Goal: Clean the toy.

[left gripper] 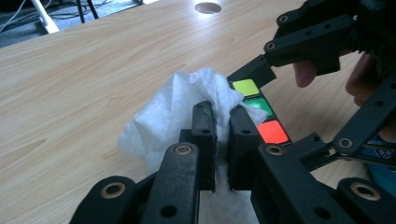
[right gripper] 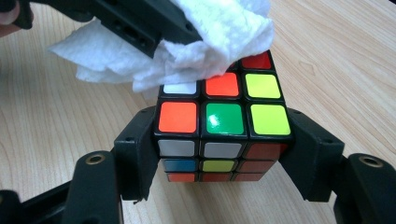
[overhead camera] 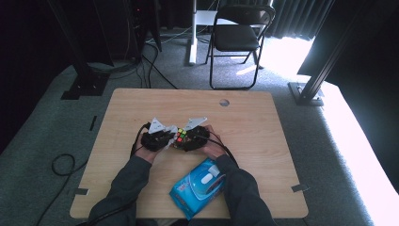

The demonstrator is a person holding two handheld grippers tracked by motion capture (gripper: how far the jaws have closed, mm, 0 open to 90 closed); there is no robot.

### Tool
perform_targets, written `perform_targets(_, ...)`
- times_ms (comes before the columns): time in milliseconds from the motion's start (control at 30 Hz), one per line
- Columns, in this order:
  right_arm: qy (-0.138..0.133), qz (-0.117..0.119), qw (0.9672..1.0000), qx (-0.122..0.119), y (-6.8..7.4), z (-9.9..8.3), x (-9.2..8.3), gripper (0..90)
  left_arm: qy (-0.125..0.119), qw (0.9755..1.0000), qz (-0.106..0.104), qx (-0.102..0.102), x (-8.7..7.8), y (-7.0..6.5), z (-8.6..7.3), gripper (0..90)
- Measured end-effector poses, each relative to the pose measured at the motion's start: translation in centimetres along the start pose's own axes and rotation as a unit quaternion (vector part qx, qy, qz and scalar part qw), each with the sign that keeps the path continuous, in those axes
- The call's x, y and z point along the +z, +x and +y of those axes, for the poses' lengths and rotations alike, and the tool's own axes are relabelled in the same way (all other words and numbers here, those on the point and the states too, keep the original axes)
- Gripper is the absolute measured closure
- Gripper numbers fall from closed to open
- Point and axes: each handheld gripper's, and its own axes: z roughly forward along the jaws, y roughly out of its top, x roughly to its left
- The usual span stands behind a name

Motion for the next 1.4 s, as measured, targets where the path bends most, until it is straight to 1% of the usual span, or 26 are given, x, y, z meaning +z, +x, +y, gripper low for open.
perform_targets(167, -0.003, 0.000, 1.0000, 0.002, -0.1, 0.0, 0.0, 34.4, -0.001, 0.9998, -0.014, 0.012, 0.2, -0.8, 0.3, 83.8)
perform_targets(400, -0.006, 0.000, 1.0000, 0.005, -0.1, 0.0, -0.1, 34.5, -0.002, 0.9996, -0.021, 0.020, 0.6, -1.3, 0.9, 83.8)
perform_targets(567, -0.007, 0.003, 1.0000, 0.003, -0.1, 0.0, -0.1, 34.4, 0.001, 0.9991, -0.028, 0.033, 1.1, -1.8, 1.5, 83.8)
perform_targets(767, -0.007, 0.008, 0.9999, -0.001, 0.1, 0.1, -0.1, 34.4, 0.009, 0.9988, -0.020, 0.044, 2.0, -1.7, 2.1, 83.8)
perform_targets(867, -0.007, 0.009, 0.9999, -0.002, 0.1, 0.0, -0.1, 34.4, 0.008, 0.9992, -0.015, 0.037, 2.3, -1.4, 2.3, 83.8)
perform_targets(967, -0.006, 0.009, 0.9999, -0.002, 0.1, 0.0, -0.1, 34.5, 0.008, 0.9995, -0.006, 0.031, 2.4, -1.0, 2.2, 83.8)
perform_targets(1133, -0.005, 0.009, 0.9999, 0.000, 0.1, 0.0, -0.1, 34.5, 0.009, 0.9997, 0.012, 0.019, 2.0, 0.0, 2.0, 83.7)
perform_targets(1300, -0.007, 0.004, 1.0000, 0.003, -0.1, 0.0, -0.1, 34.4, 0.005, 0.9998, 0.018, 0.009, 1.5, 0.5, 1.6, 83.8)
perform_targets(1400, -0.007, 0.002, 1.0000, 0.005, -0.1, 0.0, -0.1, 34.4, 0.005, 0.9998, 0.018, 0.009, 1.2, 0.6, 1.4, 83.8)
